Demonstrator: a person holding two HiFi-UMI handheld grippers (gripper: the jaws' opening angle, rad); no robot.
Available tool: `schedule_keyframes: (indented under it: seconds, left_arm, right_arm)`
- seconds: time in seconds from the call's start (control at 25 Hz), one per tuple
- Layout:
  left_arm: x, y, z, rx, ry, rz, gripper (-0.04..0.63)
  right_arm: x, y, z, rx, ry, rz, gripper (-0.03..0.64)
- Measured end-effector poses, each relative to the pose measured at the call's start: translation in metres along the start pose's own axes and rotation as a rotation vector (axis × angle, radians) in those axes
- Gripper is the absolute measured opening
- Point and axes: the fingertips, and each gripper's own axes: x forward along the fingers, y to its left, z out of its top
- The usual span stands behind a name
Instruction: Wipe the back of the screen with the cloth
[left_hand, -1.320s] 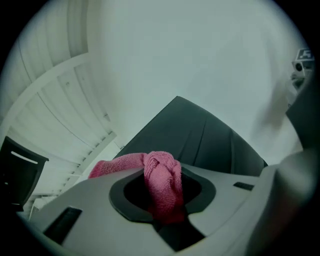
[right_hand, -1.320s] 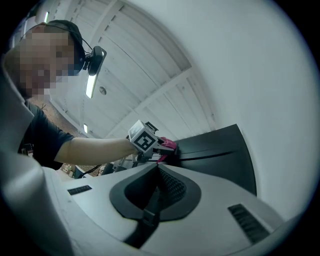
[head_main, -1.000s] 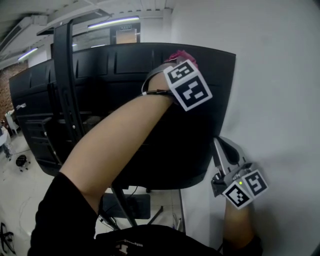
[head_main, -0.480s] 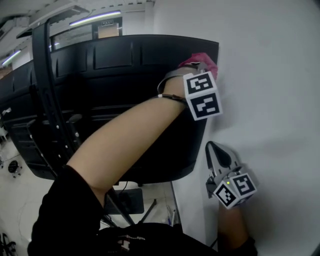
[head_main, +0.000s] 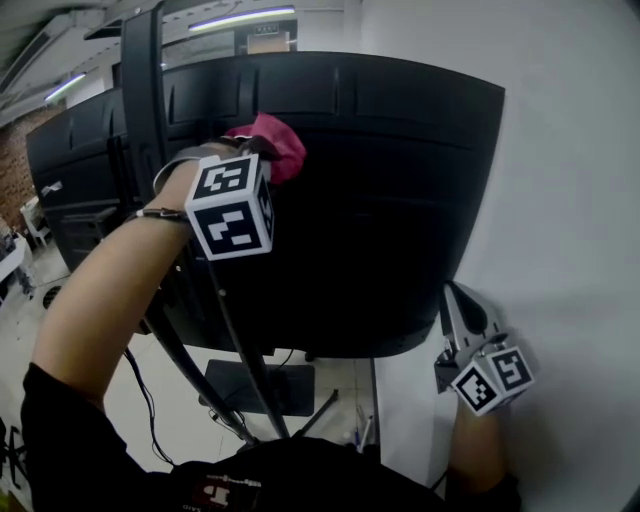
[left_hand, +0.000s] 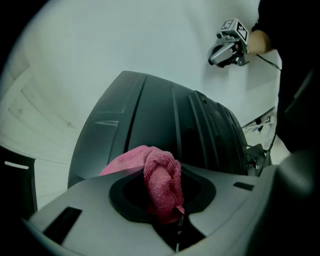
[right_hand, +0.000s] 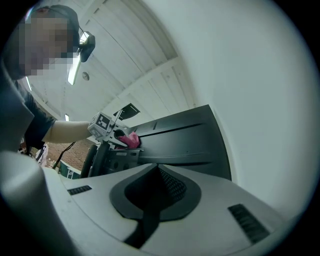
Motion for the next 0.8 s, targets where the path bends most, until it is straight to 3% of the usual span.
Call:
schedule_keyframes:
  seconds: [0.12, 0.44, 0.64, 0.8]
  left_arm:
    - [0.017, -0.006, 0.032, 0.058, -0.022, -0.036, 0.098]
    - [0.058, -0.023, 0.179, 0.233, -0.12, -0.108, 0.098]
    - [0.084, -0.044, 0.27, 0.272, -0.194, -0.133, 0.099]
    - [0.079, -0.062, 0.292, 0.316, -0.25, -0.117, 0.098]
  right_arm:
    - [-0.003, -0.002, -0.003, 0.006, 0.001, -0.013, 0.003]
    - [-0.044, -0.016, -0.003, 0.009, 0.002, -0.087, 0.003]
    - [-0.071, -0.023, -0.014, 0.021, 0.023, -0.118, 0.003]
    - [-0.075, -0.024, -0.017, 0.031, 0.027, -0.114, 0.003]
